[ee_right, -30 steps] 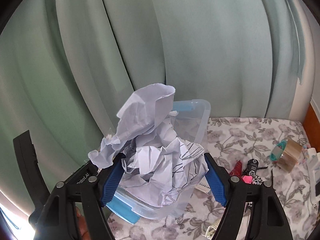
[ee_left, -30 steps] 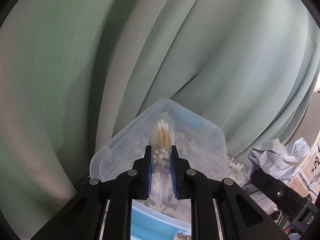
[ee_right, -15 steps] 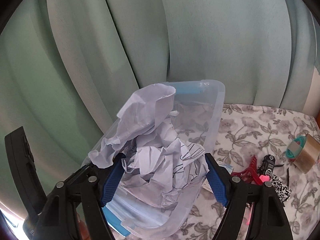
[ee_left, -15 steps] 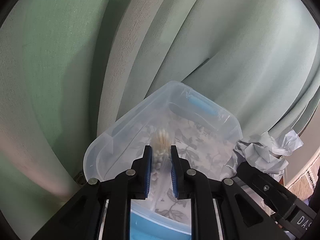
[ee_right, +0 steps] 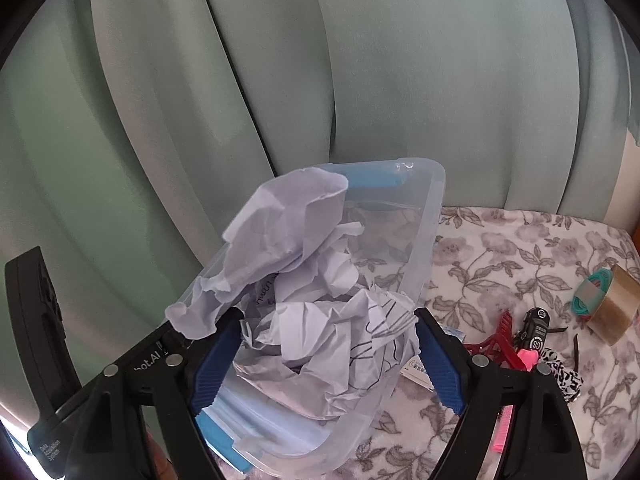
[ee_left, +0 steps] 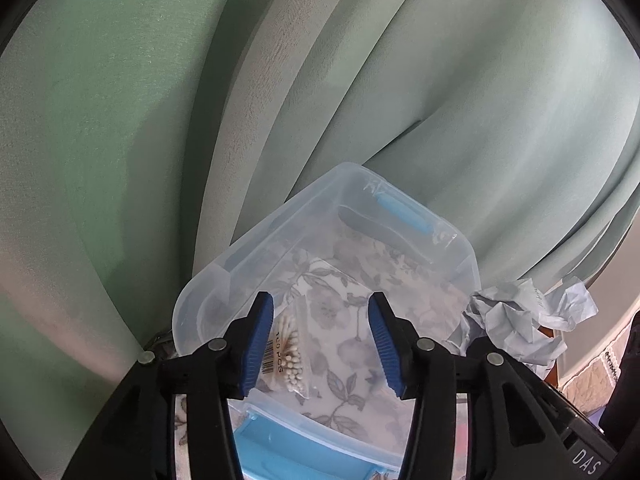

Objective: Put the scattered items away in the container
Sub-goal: 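Carry both items over the clear box and open both grippers to drop them, then grasp the white plastic clip with the left gripper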

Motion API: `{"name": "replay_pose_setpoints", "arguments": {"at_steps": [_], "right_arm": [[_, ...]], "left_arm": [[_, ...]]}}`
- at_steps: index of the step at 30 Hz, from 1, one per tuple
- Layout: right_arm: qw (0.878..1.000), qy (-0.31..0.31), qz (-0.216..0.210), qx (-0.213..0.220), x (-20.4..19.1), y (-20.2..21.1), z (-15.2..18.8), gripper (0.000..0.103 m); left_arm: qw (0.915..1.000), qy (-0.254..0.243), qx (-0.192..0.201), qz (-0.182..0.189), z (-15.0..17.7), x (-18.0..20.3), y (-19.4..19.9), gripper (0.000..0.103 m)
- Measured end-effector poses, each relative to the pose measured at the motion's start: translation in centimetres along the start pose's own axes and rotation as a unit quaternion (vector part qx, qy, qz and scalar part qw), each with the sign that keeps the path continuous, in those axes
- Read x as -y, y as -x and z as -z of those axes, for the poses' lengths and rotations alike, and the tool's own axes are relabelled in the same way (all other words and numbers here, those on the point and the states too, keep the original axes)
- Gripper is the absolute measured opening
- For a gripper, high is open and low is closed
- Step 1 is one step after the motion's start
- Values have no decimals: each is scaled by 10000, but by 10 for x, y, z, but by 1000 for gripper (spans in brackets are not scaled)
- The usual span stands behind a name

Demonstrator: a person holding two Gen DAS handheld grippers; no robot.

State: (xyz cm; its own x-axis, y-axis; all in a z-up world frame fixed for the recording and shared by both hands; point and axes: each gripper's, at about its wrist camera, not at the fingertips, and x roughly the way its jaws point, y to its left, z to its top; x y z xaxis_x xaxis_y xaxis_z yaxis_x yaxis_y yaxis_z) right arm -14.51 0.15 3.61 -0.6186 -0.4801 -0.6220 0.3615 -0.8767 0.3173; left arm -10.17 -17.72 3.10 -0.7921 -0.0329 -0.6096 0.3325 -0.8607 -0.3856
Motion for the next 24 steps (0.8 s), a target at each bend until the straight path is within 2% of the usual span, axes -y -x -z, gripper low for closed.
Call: {"name": "replay_pose_setpoints", "arguments": {"at_steps": [4,13,19,24], "right_arm": [[9999,53,29,80,-2,7,1,97],[9991,-290,120,292,12,39,6,97],[9954,-732,312,530,30,85,21,97],[9873,-1201,463,931,54,132,28,97]], "left_arm": [[9999,98,71,-16,-3,-4,11,55],[9998,-1,188,-44,-6,4,46,55],[9982,-533,244,126,4,39,70,55],[9943,-1008,97,341,24,71,86,56]]}}
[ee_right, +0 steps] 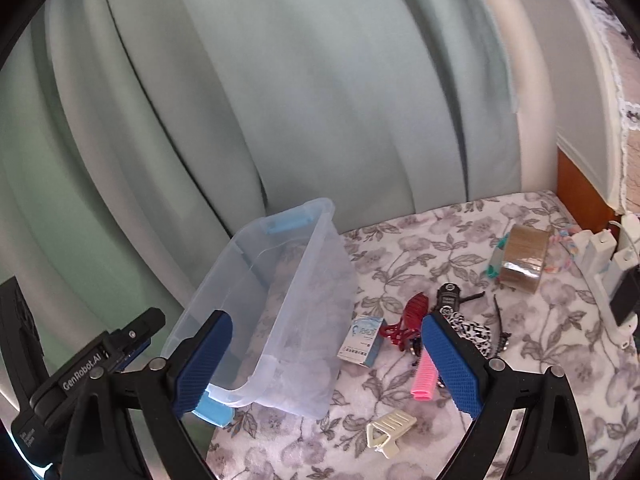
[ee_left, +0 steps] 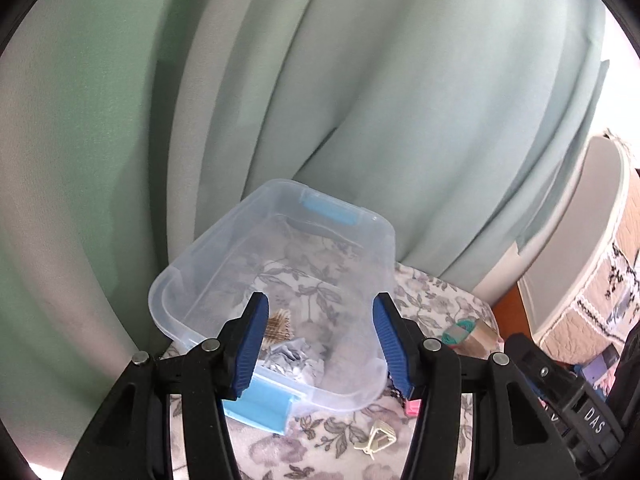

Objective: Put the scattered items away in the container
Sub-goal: 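Grasp the white plastic clip with the left gripper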

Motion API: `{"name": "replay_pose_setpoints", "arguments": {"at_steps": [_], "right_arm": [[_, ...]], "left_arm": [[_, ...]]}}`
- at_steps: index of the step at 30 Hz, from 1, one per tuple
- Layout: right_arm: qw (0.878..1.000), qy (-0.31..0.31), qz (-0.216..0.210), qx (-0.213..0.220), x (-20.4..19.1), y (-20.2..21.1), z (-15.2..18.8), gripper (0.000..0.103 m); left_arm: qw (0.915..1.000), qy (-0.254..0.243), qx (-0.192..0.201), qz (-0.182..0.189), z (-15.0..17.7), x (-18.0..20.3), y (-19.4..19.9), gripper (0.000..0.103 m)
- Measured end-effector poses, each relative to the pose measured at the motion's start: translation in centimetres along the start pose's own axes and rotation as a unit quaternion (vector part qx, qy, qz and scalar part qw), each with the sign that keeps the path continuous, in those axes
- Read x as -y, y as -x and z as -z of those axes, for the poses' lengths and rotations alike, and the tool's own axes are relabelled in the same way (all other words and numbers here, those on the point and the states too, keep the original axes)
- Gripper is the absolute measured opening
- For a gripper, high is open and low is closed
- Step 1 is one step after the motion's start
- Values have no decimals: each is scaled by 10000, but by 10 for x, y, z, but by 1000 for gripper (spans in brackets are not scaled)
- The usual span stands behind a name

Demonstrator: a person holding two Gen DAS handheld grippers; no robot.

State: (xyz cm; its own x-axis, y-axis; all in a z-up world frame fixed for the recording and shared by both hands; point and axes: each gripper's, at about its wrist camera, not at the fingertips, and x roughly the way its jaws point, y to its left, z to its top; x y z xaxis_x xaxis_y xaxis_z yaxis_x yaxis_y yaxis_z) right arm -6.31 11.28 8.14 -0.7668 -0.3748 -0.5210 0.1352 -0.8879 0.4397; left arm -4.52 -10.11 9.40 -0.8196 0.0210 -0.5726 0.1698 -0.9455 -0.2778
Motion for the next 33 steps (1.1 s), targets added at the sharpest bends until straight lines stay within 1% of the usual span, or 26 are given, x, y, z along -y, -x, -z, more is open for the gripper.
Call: {"name": "replay_pose_setpoints", "arguments": {"at_steps": [3,6,8,12,13,15,18,21,25,29,33], "right_arm": [[9995,-178,41,242,14,23,-4,97],[9989,-246,119,384,24,47,-4,97],[9986,-261,243,387,32,55,-1,97],[9975,-432,456,314,54,76,12,97],[9971,-492,495,292,60,79,15,97],[9959,-606,621,260,74,83,23,97],[9930,-870,792,134,97,83,33,97],[9900,-1119,862,-47,118,80,43,97],[9862,-1325,973,-220,136,71,52,97],[9832,-1487,961,-449,148,55,62,97],[9814,-1517,972,-655,154,39,70,97]], "left_arm": [[9994,-307,-79,150,9,26,2,56],[9975,-584,-219,320,23,50,8,56],[9956,-777,-344,395,32,62,18,56],[9918,-1102,-495,422,54,81,17,56],[9908,-1136,-604,417,59,84,17,56],[9892,-1083,-914,370,71,88,1,56],[9844,-960,-1414,408,93,93,-22,56],[9793,-1054,-1715,214,114,96,-42,56],[9738,-1271,-1883,-105,136,94,-67,56],[9681,-1348,-2102,-207,149,92,-81,56],[9648,-1459,-2163,-318,154,91,-91,56]]}}
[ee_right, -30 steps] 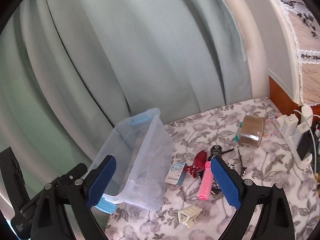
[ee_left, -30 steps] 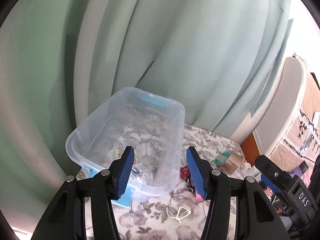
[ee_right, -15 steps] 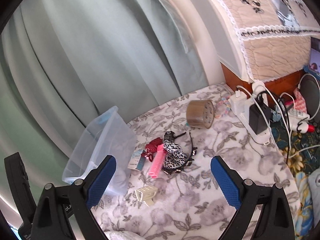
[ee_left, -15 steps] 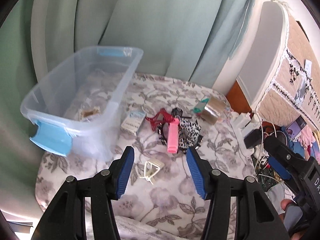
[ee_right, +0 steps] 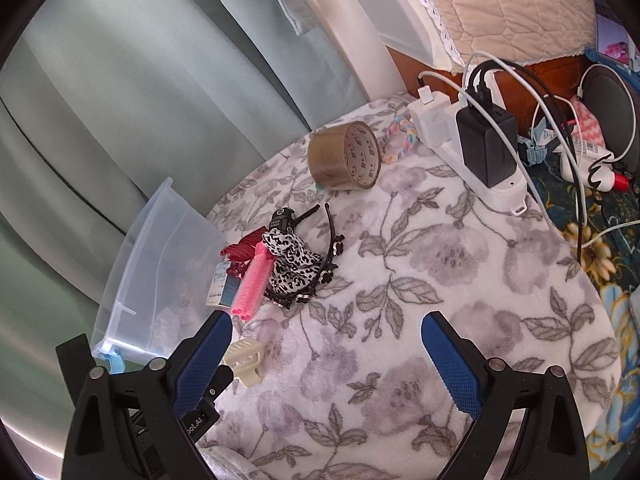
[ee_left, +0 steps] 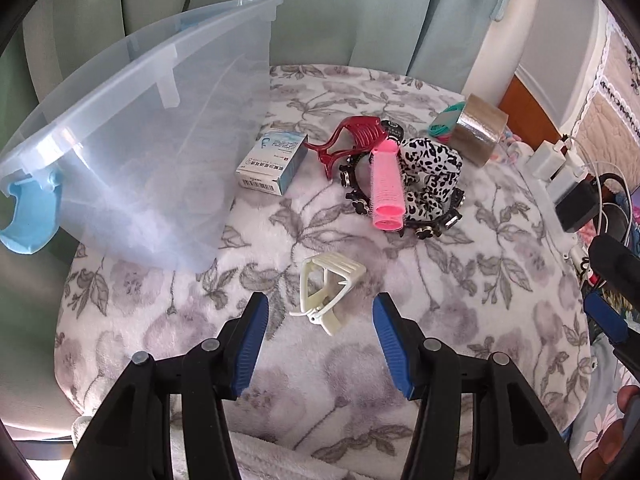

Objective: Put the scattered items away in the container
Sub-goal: 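Grasp the white plastic clip with the left gripper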

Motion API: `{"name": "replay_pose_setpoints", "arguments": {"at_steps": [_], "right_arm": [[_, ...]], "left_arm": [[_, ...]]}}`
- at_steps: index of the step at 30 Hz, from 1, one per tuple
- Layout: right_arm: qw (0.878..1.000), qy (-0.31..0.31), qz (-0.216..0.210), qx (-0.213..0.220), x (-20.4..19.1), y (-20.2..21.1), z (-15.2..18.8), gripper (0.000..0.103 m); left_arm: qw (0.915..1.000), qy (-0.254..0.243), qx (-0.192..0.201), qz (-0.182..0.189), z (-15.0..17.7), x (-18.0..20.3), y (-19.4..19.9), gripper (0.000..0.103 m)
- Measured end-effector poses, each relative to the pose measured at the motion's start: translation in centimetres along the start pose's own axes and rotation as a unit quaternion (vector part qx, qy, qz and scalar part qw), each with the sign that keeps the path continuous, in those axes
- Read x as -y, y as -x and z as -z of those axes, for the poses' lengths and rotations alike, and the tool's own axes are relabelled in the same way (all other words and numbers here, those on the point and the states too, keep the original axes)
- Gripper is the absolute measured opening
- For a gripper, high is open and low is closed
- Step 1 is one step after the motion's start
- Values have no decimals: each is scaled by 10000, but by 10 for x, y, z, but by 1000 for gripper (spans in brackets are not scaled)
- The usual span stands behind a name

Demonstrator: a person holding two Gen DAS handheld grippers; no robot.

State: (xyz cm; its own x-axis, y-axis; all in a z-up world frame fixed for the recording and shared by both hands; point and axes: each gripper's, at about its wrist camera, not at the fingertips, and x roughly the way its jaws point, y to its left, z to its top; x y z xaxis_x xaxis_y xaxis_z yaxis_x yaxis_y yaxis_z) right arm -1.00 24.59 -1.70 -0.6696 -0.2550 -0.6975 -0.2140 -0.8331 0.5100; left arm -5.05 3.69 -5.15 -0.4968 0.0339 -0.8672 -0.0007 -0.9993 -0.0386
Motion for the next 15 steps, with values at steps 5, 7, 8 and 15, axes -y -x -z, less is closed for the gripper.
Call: {"name": "replay_pose_setpoints", "arguments": {"at_steps": [5,7,8,15], "right_arm": [[9996,-70,92,-242,8,-20,3,97],[9993,-88,119,-329,10,-28,4,97],[9992,-69,122,-374,10,-32,4,97],[9988,82,241,-412,5,-53,4,97]], "left_arm": [[9999,-31,-142,-22,0,-1,-16,41],[9998,-89,-171,-28,-2,0,-21,33],[9998,-113,-178,-50,-2,1,-24,24],[9998,-150,127,3,-11,-4,-26,19]]}}
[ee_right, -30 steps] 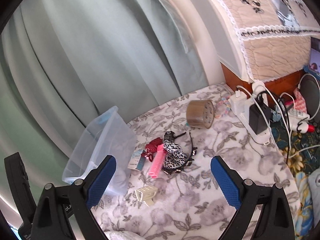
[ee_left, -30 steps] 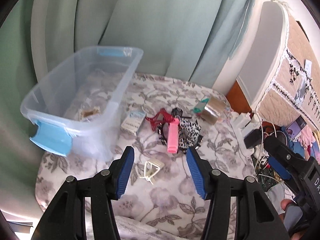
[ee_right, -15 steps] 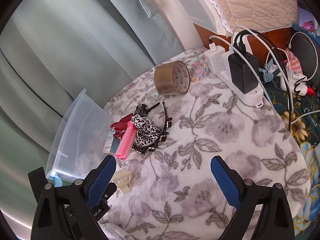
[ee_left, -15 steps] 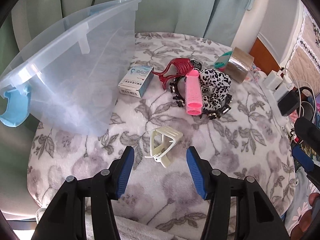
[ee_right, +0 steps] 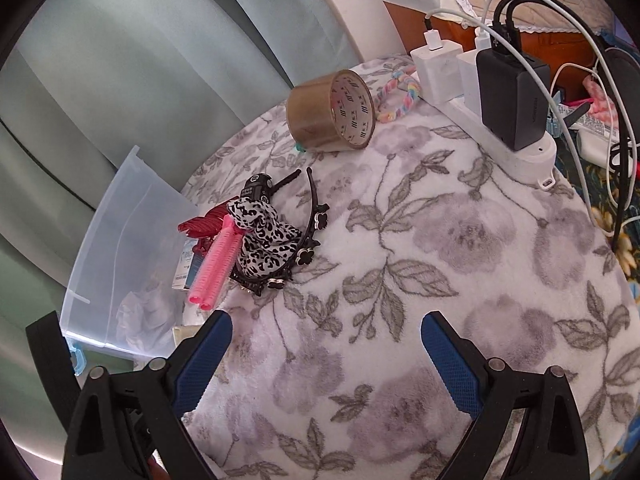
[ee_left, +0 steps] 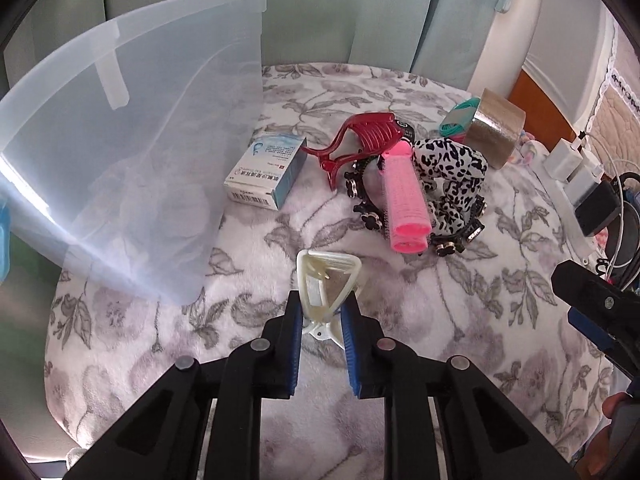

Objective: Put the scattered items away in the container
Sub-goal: 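Grasp the white plastic clip with the left gripper, then grasp the leopard-print scrunchie with the right gripper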

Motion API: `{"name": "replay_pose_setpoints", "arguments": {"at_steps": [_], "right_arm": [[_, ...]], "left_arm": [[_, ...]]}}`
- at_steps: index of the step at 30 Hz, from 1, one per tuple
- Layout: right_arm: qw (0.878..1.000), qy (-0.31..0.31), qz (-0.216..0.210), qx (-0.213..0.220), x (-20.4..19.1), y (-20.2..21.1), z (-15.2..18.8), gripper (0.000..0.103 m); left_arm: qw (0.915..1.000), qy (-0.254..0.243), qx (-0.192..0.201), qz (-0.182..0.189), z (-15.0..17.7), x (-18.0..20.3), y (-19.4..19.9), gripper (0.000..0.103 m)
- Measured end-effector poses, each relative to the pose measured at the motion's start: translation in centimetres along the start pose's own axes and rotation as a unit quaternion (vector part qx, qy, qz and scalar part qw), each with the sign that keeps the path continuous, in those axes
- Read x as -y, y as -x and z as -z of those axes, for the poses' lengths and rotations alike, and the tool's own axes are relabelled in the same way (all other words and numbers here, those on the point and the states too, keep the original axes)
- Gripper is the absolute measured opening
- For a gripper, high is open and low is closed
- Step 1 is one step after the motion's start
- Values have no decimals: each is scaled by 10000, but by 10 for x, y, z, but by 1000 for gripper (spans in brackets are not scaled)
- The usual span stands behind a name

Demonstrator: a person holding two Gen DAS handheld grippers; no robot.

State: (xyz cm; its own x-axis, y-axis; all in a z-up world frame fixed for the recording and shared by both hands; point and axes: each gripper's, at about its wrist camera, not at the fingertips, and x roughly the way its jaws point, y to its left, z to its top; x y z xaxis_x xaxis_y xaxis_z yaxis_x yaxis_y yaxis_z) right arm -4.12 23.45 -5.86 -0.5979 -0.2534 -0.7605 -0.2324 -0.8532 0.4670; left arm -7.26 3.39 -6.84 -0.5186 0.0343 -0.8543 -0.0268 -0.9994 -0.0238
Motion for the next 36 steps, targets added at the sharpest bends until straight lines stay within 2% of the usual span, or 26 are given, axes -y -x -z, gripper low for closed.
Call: {"name": "replay_pose_setpoints", "arguments": {"at_steps": [3,12,14,17,21,23,25,32,36], "right_arm": [[9999,60,98,95,-3,-6,-4,95],[9978,666,-34,28,-31,-38,-21,81],[9966,815,-97,-107,-38,-49,-25,70],[9945,1039,-102,-110,-48,-61,-31,60],[9929,1178,-136,8,-56,-71,-43,56],[9926,1209,-131,-31,-59,-79,-48,50],[9917,1276,-161,-86,-61,-87,-50,49],[9927,1180,-165,-210,-57,-103,-50,25],[9944,1001,-301,-154,-51,-95,-51,18]], "left_arm": [[9999,17,-107,119,-1,-2,-8,18],[9978,192,-457,432,-4,-8,-30,19],[9979,194,-424,453,-6,-8,-29,19],[9977,270,-398,486,-8,-12,-31,19],[9975,238,-369,549,-11,-11,-34,19],[9976,211,-351,565,-12,-11,-34,19],[9977,184,-338,559,-12,-10,-35,19],[9969,211,-423,621,-12,-12,-39,23],[9973,195,-412,570,-10,-12,-37,23]]}}
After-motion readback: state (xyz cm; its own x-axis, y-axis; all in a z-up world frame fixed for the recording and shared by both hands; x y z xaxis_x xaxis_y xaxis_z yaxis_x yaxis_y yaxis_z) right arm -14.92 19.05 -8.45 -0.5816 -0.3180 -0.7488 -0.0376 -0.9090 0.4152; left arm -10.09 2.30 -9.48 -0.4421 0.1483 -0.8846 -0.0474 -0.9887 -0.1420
